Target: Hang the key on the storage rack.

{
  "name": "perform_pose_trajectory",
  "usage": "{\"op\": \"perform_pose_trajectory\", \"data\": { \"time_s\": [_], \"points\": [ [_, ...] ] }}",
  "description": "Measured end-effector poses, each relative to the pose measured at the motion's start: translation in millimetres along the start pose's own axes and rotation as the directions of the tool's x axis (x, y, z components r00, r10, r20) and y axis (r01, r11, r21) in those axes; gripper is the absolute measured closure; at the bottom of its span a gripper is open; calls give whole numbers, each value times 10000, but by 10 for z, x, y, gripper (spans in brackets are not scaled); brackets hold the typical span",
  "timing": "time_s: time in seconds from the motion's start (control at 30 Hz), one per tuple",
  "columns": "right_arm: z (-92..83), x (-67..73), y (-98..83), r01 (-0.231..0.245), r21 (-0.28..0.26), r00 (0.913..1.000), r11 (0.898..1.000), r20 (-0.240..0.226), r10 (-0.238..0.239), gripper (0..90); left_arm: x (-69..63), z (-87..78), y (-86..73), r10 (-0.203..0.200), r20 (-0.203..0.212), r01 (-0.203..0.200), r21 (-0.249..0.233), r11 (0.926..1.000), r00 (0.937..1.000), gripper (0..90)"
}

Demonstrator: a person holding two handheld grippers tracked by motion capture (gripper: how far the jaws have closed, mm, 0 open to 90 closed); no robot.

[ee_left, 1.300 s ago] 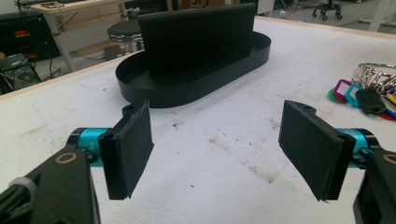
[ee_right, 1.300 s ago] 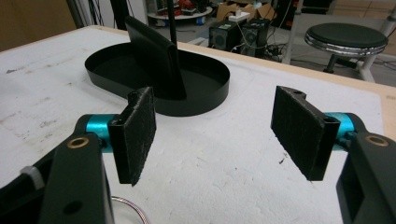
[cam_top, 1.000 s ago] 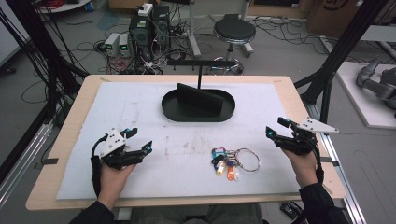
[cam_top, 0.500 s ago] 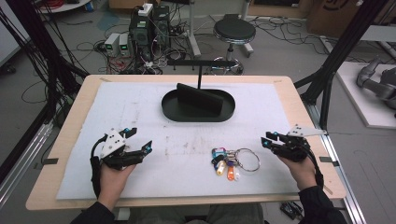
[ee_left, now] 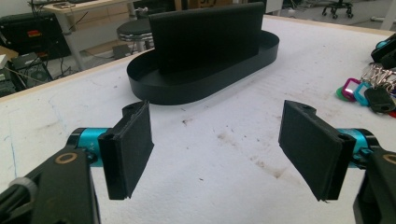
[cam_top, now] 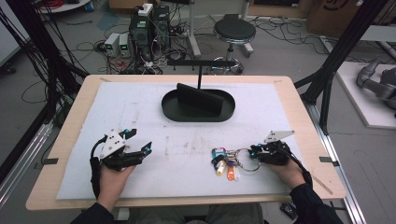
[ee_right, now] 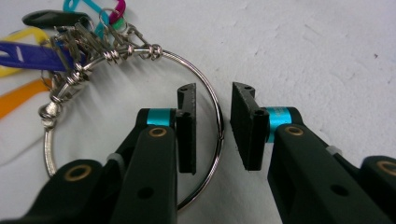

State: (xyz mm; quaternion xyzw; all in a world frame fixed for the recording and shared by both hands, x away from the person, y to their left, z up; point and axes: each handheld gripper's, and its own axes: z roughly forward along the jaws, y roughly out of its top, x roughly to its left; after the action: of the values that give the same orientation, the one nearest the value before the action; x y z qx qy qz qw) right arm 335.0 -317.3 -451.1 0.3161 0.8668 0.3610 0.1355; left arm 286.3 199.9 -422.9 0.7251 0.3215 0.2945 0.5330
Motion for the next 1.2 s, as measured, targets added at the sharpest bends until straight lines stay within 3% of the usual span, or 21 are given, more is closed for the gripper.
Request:
{"op": "perform_pose_trajectory", "data": {
  "time_s": [0.1, 0.17, 0.23, 0.43, 0.5, 0.63, 0.87, 1.1, 1.2],
  "points": [
    [3, 8, 2, 142, 32, 9999, 9999, 78, -142, 757, -8, 2, -4, -16, -17, 16, -18, 10000, 10000, 258],
    [3, 19, 8, 226, 48, 9997, 9997, 69, -226, 865, -12, 8, -5, 20, 9, -20, 31, 10000, 10000, 258],
    [5, 25, 19, 279, 113, 9995, 9995, 110, -280, 869, -21, 13, -5, 7, 40, -7, 44, 10000, 10000, 258],
    [-9, -10, 30, -138, 48, 9999, 9999, 31, 138, 871, -21, 2, -6, 47, 24, -47, 55, 10000, 10000, 258],
    [-77, -35, 50, -399, -438, 9987, 9982, 286, 411, 871, -15, -6, -11, 21, -19, -21, 55, 10000, 10000, 258],
    [-213, -62, 80, -809, -1323, 9937, 9879, 668, 903, 876, -15, -10, -15, -6, -16, 6, 43, 10000, 10000, 258],
    [-326, -70, 104, -1020, -2052, 9875, 9734, 972, 1239, 877, -21, -17, -15, 44, -20, -44, 49, 10000, 10000, 258],
    [-384, -16, 150, -1270, -2640, 9855, 9561, 756, 1518, 878, -28, -20, -14, 44, -48, -44, 40, 10000, 10000, 258],
    [-404, 35, 191, -1415, -3016, 9854, 9429, 477, 1632, 878, -34, -22, -15, 81, -41, -81, 40, 10000, 10000, 258]
  ]
}}
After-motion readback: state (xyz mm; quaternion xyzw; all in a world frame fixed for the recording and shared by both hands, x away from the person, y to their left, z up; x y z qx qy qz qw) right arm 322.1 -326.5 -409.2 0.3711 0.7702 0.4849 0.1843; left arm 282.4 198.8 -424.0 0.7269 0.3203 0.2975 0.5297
